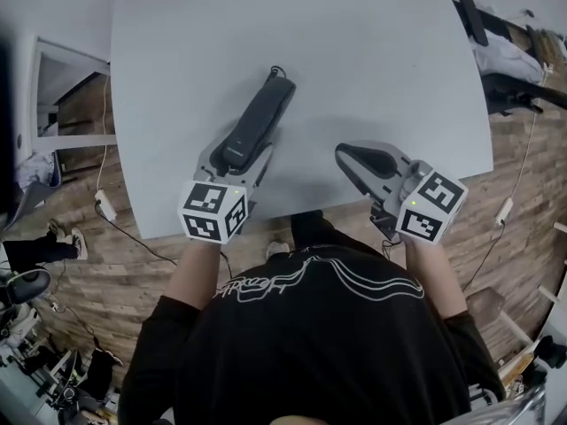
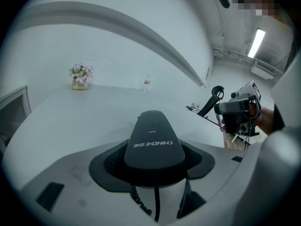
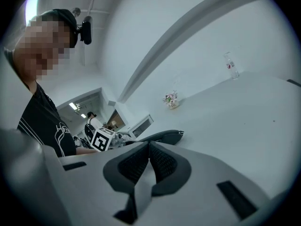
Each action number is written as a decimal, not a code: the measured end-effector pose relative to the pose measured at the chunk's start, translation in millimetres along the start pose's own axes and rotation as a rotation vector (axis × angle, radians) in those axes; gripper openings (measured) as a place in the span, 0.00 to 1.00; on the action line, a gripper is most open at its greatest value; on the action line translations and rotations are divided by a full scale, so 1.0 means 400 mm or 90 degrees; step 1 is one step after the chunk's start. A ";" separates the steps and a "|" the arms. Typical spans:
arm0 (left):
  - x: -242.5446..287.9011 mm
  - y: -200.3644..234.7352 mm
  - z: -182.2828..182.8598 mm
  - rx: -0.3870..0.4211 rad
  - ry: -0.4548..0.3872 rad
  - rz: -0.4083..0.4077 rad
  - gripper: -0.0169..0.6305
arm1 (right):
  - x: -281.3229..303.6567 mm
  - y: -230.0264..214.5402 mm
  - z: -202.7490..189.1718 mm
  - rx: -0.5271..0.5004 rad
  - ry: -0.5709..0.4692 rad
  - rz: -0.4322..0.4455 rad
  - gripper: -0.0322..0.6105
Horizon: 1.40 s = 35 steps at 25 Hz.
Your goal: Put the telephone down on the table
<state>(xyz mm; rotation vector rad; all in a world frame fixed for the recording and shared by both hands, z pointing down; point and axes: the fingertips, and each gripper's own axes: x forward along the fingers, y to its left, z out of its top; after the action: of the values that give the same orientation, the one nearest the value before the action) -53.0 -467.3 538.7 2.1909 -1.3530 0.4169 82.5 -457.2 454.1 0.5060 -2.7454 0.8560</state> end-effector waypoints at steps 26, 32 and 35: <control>0.069 -0.025 -0.152 0.254 0.113 0.113 0.47 | -0.035 0.004 -0.070 0.036 -0.013 -0.033 0.11; 0.045 -0.032 -0.142 0.242 0.092 0.093 0.56 | -0.042 0.029 -0.077 0.025 -0.015 -0.032 0.11; 0.007 -0.033 -0.122 0.207 0.069 0.066 0.57 | -0.047 0.045 -0.067 0.015 -0.026 -0.038 0.11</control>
<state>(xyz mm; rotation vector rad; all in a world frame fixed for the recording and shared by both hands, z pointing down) -39.2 -436.4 576.2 2.3183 -1.4248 0.8358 95.6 -422.7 460.8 0.6120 -2.7445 0.8738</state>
